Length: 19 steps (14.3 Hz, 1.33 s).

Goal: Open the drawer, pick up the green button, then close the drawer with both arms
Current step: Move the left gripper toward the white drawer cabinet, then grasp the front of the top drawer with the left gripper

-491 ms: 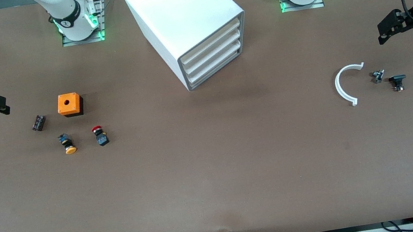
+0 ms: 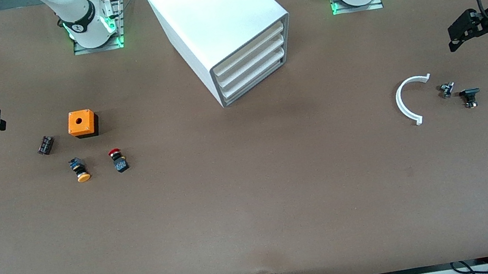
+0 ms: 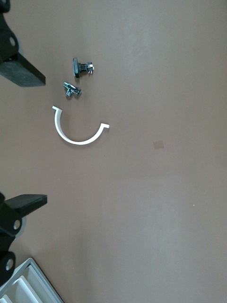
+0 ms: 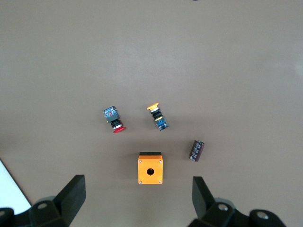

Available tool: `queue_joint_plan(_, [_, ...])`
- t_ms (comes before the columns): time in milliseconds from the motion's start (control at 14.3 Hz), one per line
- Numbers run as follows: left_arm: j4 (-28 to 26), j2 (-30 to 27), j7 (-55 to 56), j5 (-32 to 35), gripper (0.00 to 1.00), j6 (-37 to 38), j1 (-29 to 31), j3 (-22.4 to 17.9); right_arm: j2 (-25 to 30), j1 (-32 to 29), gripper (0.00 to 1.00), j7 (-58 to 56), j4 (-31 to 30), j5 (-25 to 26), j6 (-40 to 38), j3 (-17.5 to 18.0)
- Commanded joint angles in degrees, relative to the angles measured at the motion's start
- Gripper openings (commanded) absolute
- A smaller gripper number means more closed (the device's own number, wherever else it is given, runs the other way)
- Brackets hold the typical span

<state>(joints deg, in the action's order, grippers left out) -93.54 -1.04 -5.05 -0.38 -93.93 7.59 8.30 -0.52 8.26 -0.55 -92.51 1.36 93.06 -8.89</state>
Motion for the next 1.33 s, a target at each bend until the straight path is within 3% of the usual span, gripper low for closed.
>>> queue_joint_plan(0, [1.5,0.8,-1.3,-1.0,1.00,1.2,0.2,0.1,1.1,-0.4,1.00,-0.2,-0.6,-0.3,-0.3,0.3])
queue_joint_plan(280, [2.5,3.4,-1.3,-1.0,1.00,1.8,0.0,0.2,0.9,-0.4,1.00,-0.1,0.1,-0.5,-0.3,0.4])
queue_joint_plan(631, [1.7,12.9,-1.5,-1.2,1.00,1.9,-1.4,0.6,1.1,-0.4,1.00,0.2,0.2,-0.4,-0.2,0.6])
queue_joint_plan(771, [1.1,16.3,-1.7,-3.7,1.00,1.6,-1.5,3.2,1.1,-0.4,1.00,0.2,0.2,-0.4,-0.3,0.6])
queue_joint_plan(911, [-0.8,20.8,-1.6,-10.2,1.00,0.0,-1.6,5.1,1.5,-0.4,1.00,0.1,-0.1,0.0,-1.0,0.7])
queue_joint_plan(1262, [-16.0,27.8,-3.3,-40.0,1.00,-13.3,-1.7,10.0,5.8,-0.4,1.00,-0.4,-4.1,0.0,-1.3,0.6])
